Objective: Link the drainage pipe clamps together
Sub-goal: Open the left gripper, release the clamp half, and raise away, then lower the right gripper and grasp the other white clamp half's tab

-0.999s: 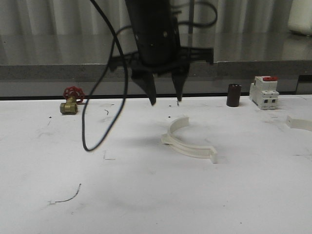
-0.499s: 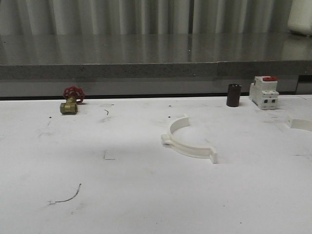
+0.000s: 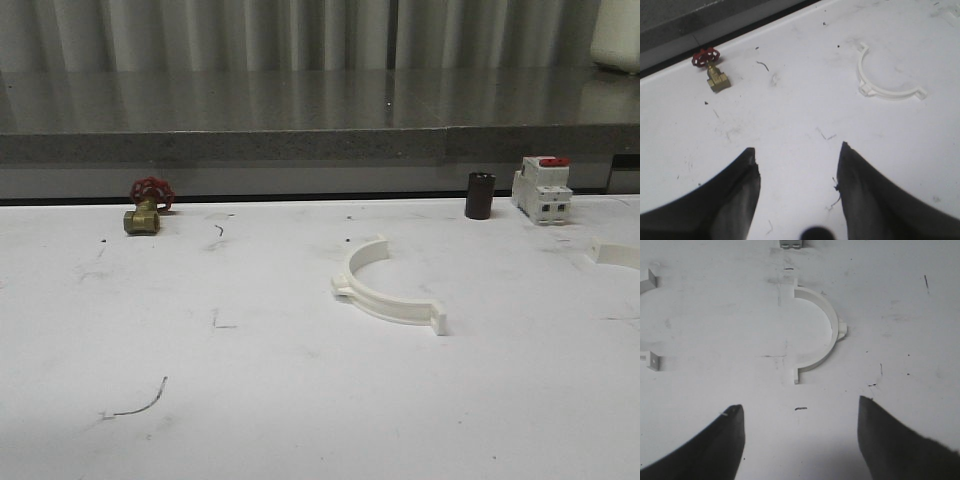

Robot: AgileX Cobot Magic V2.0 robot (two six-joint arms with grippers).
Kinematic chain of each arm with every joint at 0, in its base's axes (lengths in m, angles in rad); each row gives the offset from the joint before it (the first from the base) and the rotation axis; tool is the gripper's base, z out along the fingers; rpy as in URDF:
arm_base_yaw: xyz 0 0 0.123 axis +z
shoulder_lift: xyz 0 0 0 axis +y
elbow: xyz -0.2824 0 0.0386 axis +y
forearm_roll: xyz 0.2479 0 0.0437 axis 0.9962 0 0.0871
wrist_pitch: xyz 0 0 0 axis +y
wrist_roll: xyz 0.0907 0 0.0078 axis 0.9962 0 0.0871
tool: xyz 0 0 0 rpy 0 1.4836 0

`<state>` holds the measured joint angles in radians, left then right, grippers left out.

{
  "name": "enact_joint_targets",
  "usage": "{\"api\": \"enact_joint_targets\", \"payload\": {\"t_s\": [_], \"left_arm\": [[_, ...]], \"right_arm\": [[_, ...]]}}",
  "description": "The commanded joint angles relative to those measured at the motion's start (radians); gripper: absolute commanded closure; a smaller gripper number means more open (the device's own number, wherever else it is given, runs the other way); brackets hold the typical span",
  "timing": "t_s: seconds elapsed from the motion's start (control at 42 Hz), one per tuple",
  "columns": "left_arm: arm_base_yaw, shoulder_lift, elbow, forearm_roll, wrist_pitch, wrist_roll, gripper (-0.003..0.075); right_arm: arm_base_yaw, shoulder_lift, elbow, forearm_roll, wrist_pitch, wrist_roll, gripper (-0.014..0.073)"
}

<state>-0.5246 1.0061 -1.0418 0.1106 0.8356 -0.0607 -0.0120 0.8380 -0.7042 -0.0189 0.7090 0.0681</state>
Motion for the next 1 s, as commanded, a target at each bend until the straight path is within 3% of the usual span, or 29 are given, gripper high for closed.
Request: {"api": "enact_joint_targets", "payload": {"t_s": [0.0, 0.285, 0.69, 0.832, 0.975], "left_arm": [[0.003, -0.122, 0.081, -0.005, -0.074, 0.001, 0.0374], [0.003, -0.365, 0.295, -0.005, -0.076, 0.044, 0.0374], [0.003, -0.422, 0.331, -0.006, -0.082, 0.044, 0.0374], [0.003, -0.422, 0.331, -0.007, -0.084, 0.044, 0.0374], [0.003, -0.422, 0.331, -0.007, -0.084, 0.044, 0.0374]], "right_arm": [[0.002, 0.000, -0.026, -0.011, -0.059, -0.003, 0.0086], [0.002, 0.000, -0.026, -0.011, -0.061, -0.003, 0.0087], [0.002, 0.013, -0.034, -0.017, -0.086, -0.003, 0.0087], [-0.008, 0.079, -0.117, -0.055, -0.009, -0.003, 0.0087], [-0.082, 0.206, -0.247, -0.065, 0.104, -0.003, 0.0087]]}}
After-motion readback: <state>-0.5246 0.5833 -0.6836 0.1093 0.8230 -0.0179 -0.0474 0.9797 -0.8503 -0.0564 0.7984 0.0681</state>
